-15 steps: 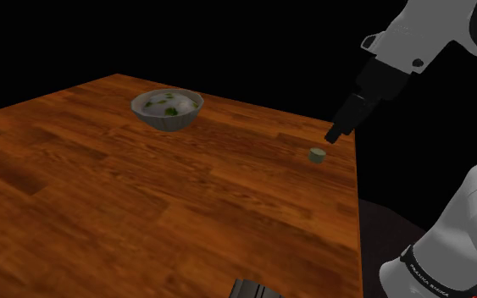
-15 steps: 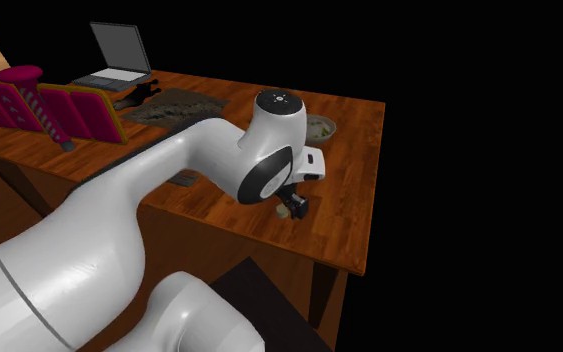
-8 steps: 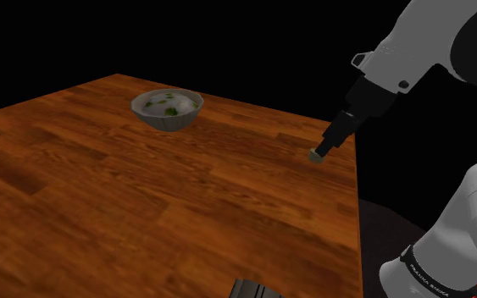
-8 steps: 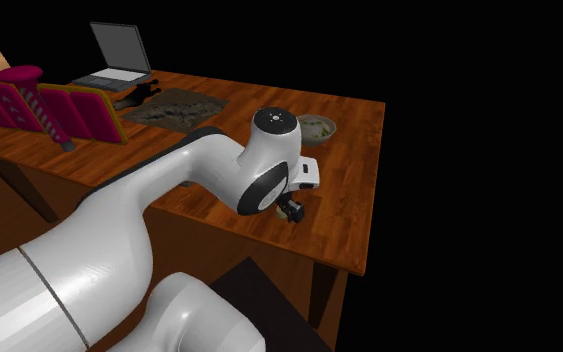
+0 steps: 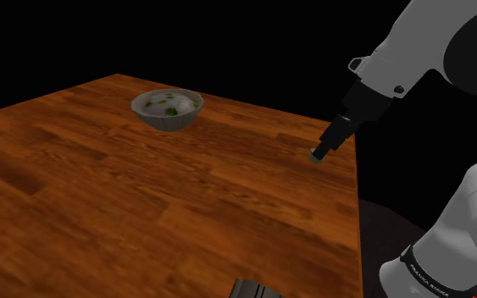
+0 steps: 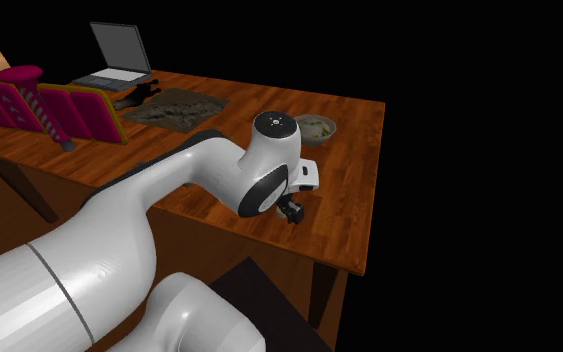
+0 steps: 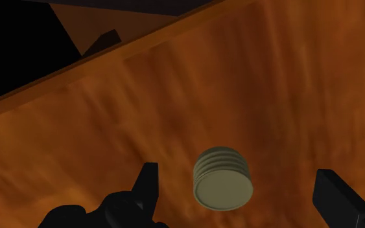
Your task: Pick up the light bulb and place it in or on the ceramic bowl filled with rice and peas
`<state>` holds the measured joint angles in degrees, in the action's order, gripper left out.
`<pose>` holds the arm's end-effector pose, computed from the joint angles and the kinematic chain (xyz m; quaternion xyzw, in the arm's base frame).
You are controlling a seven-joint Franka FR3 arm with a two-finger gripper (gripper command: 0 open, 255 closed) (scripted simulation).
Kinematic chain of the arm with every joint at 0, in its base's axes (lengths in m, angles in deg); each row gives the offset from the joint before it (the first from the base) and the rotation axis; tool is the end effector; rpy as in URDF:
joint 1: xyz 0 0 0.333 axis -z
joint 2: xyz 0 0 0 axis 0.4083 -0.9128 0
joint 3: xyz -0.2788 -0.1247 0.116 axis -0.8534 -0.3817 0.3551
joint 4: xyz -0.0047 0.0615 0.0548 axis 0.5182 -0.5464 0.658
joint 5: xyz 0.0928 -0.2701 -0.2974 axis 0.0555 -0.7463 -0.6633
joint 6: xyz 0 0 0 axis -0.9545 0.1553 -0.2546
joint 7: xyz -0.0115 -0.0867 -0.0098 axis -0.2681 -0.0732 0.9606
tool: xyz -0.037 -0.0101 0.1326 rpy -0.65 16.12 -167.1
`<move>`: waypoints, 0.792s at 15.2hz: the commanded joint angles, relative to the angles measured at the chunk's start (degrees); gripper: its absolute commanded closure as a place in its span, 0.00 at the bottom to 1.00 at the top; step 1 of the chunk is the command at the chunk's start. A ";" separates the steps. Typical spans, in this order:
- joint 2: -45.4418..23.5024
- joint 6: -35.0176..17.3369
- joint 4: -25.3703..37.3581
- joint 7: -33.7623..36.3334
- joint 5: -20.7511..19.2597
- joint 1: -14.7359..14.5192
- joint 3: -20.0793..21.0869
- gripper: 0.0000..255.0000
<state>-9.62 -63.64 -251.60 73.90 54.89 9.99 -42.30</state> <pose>0.2766 0.1003 0.4556 -0.9863 -0.0505 -0.1104 0.1120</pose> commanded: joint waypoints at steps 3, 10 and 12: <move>0.00 0.00 0.00 0.00 0.00 0.00 0.00 1.00; 0.00 -0.01 0.00 0.00 0.00 0.00 0.00 1.00; -0.03 1.49 1.53 0.24 -0.22 0.10 -0.10 1.00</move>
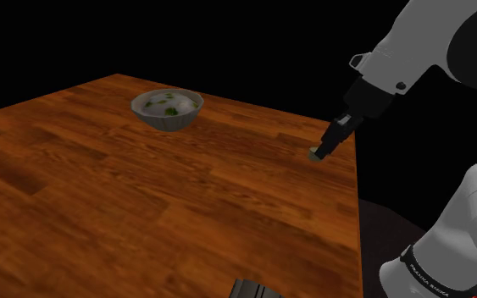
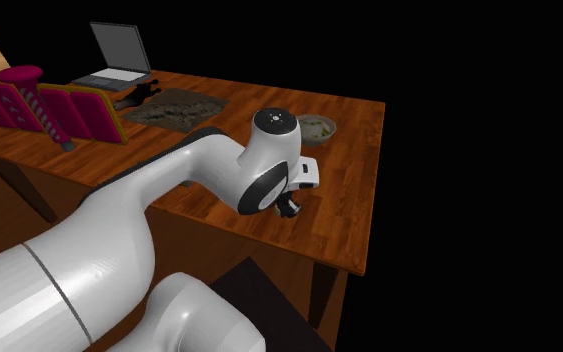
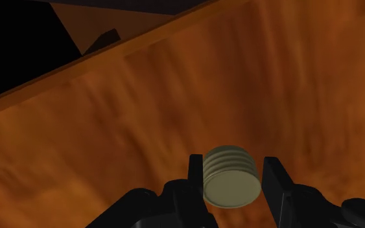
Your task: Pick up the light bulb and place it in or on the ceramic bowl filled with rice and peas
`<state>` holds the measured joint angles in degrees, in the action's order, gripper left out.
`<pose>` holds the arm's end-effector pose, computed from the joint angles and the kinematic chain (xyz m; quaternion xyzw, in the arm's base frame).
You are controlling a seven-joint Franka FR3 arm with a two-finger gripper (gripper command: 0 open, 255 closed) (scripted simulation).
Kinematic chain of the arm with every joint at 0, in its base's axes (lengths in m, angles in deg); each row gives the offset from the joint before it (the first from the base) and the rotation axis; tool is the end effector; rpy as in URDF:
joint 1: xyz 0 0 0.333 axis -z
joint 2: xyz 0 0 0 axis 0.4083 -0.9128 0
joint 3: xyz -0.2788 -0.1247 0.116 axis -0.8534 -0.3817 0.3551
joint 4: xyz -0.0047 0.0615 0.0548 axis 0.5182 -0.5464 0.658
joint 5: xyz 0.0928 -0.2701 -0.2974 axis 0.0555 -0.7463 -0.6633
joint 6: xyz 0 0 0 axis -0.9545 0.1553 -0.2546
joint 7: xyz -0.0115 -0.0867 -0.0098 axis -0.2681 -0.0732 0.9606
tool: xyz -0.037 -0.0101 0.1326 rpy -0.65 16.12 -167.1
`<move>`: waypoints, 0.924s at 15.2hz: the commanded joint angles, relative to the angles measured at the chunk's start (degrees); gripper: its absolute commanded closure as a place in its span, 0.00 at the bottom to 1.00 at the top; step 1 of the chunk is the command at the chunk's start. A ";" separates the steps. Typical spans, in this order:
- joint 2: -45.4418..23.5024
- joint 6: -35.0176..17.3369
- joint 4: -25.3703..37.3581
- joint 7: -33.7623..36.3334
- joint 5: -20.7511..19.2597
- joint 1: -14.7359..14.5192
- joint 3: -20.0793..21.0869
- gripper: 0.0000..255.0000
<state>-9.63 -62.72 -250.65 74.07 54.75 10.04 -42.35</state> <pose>0.2766 0.1004 0.4625 -0.9863 -0.0505 -0.1104 0.1119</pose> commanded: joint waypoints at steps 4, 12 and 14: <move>-0.27 3.46 3.75 0.56 -0.47 0.20 -0.23 1.00; -1.40 8.91 10.39 1.46 -1.13 0.41 -0.58 1.00; -1.80 10.22 12.11 1.68 -1.27 0.44 -0.67 1.00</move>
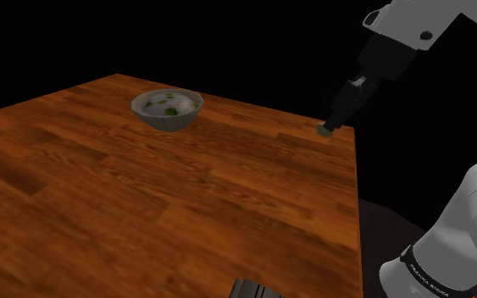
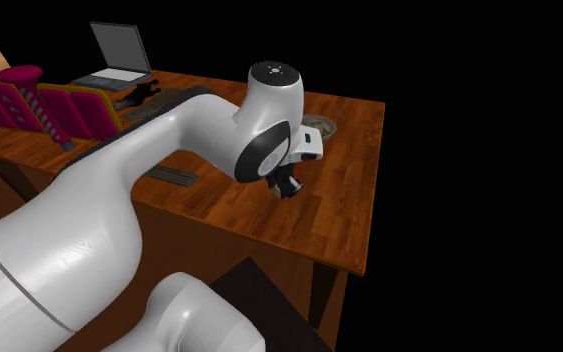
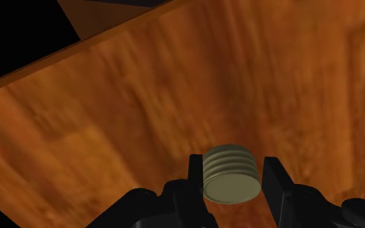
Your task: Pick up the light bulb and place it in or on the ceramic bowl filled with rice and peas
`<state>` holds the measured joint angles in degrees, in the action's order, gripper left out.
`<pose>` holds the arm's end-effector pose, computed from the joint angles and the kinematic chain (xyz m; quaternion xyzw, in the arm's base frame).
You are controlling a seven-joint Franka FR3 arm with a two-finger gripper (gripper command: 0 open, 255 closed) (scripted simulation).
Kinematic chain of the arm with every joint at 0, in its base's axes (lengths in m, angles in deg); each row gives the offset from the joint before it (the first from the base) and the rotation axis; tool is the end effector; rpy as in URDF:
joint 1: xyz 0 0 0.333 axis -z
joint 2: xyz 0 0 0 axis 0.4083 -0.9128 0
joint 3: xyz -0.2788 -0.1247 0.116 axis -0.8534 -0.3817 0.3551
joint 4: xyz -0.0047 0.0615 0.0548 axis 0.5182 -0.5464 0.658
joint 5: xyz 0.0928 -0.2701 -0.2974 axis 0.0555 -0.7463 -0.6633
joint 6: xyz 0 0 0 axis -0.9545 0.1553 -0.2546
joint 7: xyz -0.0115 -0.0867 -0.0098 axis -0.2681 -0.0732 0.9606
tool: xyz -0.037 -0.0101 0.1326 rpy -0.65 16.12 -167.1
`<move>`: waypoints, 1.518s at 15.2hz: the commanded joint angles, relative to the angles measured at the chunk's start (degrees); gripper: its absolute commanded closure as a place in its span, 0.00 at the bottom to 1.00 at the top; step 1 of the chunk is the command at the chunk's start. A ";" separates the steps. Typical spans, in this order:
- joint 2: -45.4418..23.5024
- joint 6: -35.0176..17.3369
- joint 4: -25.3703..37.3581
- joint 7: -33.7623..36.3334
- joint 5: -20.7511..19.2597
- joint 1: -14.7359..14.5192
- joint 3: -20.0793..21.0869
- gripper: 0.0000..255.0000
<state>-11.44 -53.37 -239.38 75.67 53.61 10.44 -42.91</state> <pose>0.2782 0.1012 0.5382 -0.9863 -0.0504 -0.1104 0.1122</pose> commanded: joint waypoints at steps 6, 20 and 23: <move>-1.43 4.70 6.17 0.73 -0.51 0.10 -0.35 1.00; -11.06 7.40 18.78 2.50 -0.34 -0.14 0.66 1.00; -17.59 4.33 22.44 3.28 0.05 -0.27 1.98 1.00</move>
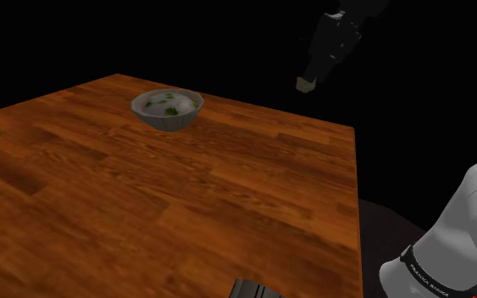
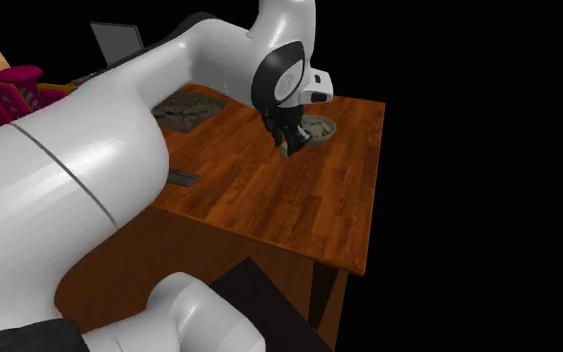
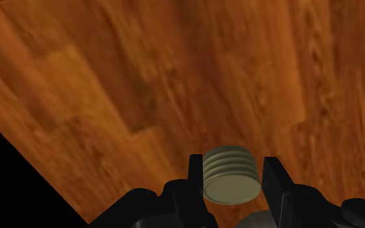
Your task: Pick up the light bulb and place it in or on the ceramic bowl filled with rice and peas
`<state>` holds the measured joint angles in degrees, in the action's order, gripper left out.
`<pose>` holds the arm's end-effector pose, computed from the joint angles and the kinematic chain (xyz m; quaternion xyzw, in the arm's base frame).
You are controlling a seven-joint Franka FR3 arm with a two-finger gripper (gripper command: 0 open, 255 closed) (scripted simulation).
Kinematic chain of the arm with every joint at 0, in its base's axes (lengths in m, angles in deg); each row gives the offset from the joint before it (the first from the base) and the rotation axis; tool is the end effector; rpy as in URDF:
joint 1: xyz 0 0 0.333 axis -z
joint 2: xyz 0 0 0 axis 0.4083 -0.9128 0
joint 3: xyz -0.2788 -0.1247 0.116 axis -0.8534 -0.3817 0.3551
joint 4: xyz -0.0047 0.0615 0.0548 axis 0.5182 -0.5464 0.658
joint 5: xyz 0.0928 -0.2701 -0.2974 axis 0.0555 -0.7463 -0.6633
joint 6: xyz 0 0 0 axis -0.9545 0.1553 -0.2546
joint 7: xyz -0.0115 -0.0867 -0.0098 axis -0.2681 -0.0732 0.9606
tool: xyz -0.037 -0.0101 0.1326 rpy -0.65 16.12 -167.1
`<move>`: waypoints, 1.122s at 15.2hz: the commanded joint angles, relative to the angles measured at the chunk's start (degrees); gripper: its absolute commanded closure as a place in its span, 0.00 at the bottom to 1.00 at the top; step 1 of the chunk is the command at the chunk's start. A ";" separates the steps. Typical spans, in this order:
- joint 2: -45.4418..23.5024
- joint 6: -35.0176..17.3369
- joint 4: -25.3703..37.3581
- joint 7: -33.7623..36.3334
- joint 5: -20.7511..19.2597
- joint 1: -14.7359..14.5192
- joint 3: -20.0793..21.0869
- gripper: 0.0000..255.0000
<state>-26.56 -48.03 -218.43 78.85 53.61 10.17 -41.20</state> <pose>0.3328 0.1373 0.6317 -0.9863 -0.0504 -0.1104 0.1118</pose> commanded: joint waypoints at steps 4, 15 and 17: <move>-11.26 -4.20 7.38 1.29 0.12 0.01 1.97 1.00; -36.27 -7.24 30.04 6.11 -3.01 -0.17 6.10 1.00; -41.15 -6.76 35.47 7.21 -4.12 -0.47 6.68 1.00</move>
<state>-64.90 -55.53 -186.57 85.36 50.14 9.84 -34.86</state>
